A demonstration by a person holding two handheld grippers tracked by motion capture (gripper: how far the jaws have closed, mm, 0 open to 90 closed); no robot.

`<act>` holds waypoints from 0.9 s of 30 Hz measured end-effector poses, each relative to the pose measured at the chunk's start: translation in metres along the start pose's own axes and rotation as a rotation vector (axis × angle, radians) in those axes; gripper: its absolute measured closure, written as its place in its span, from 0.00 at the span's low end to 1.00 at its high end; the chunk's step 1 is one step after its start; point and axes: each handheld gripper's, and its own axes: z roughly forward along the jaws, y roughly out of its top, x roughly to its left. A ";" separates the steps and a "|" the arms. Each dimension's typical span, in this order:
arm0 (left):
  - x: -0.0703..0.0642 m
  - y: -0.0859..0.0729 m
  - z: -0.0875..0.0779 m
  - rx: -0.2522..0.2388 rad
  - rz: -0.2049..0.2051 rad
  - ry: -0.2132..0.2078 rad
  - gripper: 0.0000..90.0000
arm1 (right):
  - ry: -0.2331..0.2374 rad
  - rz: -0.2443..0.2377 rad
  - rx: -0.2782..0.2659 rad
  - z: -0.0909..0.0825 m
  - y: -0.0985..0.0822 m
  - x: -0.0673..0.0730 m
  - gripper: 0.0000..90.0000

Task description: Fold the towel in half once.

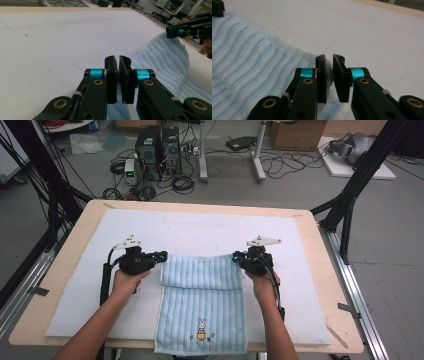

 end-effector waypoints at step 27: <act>-0.049 -0.059 -0.040 0.108 0.037 -0.137 0.94 | 0.167 0.008 0.001 -0.061 -0.075 0.034 0.91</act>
